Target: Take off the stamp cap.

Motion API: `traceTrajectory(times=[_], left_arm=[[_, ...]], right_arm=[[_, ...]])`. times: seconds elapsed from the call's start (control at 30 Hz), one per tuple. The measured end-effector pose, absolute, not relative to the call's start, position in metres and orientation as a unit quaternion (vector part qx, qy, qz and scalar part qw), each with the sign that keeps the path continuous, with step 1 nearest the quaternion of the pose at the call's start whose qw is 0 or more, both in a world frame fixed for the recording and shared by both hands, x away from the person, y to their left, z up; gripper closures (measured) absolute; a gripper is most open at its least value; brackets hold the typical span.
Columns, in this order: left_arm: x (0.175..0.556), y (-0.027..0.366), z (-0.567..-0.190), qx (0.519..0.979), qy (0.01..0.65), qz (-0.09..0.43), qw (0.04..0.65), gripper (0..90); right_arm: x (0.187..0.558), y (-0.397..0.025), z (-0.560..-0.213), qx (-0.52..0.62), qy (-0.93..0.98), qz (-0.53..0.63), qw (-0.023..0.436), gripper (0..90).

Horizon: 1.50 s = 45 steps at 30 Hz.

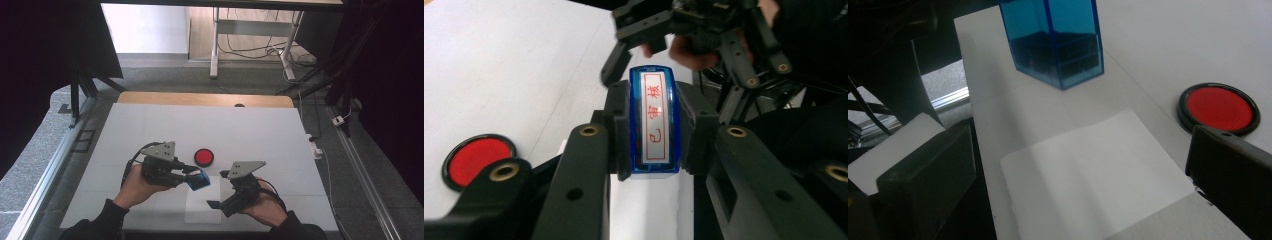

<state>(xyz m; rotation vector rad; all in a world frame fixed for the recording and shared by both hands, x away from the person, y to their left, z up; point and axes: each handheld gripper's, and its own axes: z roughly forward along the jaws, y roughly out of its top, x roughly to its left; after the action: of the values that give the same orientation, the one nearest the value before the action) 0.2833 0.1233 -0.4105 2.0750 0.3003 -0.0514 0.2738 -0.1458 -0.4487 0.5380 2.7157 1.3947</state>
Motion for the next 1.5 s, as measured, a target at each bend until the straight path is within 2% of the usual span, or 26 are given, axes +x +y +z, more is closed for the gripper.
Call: traceTrajectory(times=[0.3, 0.37, 0.4, 0.53, 0.6, 0.63, 0.7, 0.73, 0.77, 0.83, 0.87, 1.07, 1.5], left_arm=[[0.282, 0.122, -0.412, 0.859, 0.089, -0.024, 0.504, 69.9], [0.282, 0.122, -0.413, 0.858, 0.083, -0.025, 0.506, 70.0], [0.282, 0.123, -0.413, 0.858, 0.079, -0.024, 0.507, 70.0], [0.282, 0.123, -0.414, 0.855, 0.072, -0.026, 0.512, 70.0], [0.282, 0.124, -0.414, 0.854, 0.068, -0.027, 0.515, 70.0], [0.282, 0.124, -0.414, 0.854, 0.064, -0.028, 0.516, 70.0], [0.282, 0.124, -0.414, 0.853, 0.059, -0.027, 0.517, 70.0], [0.282, 0.124, -0.414, 0.853, 0.057, -0.028, 0.518, 70.0], [0.281, 0.124, -0.415, 0.852, 0.055, -0.028, 0.52, 70.0], [0.281, 0.124, -0.415, 0.853, 0.05, -0.028, 0.519, 70.0], [0.281, 0.124, -0.415, 0.852, 0.049, -0.027, 0.52, 70.0], [0.281, 0.125, -0.415, 0.851, 0.039, -0.025, 0.523, 70.0], [0.28, 0.127, -0.415, 0.844, 0.021, -0.018, 0.535, 70.0]], right_arm=[[0.277, -0.131, -0.448, 0.145, 0.88, 0.453, -0.002, 0.0], [0.278, -0.127, -0.448, 0.135, 0.879, 0.457, -0.01, 5.5], [0.278, -0.127, -0.448, 0.135, 0.879, 0.457, -0.01, 5.5], [0.28, -0.124, -0.447, 0.117, 0.879, 0.462, -0.026, 25.0], [0.28, -0.123, -0.446, 0.111, 0.879, 0.463, -0.031, 32.0], [0.28, -0.123, -0.446, 0.111, 0.879, 0.463, -0.031, 32.0], [0.279, -0.123, -0.445, 0.099, 0.879, 0.465, -0.037, 42.0], [0.279, -0.123, -0.445, 0.099, 0.879, 0.465, -0.037, 42.0], [0.28, -0.124, -0.444, 0.095, 0.878, 0.468, -0.044, 47.2], [0.28, -0.124, -0.444, 0.095, 0.877, 0.47, -0.044, 48.8], [0.281, -0.125, -0.444, 0.092, 0.876, 0.472, -0.048, 52.5], [0.283, -0.128, -0.443, 0.094, 0.869, 0.482, -0.057, 58.9], [0.285, -0.13, -0.444, 0.088, 0.863, 0.491, -0.077, 66.7]])
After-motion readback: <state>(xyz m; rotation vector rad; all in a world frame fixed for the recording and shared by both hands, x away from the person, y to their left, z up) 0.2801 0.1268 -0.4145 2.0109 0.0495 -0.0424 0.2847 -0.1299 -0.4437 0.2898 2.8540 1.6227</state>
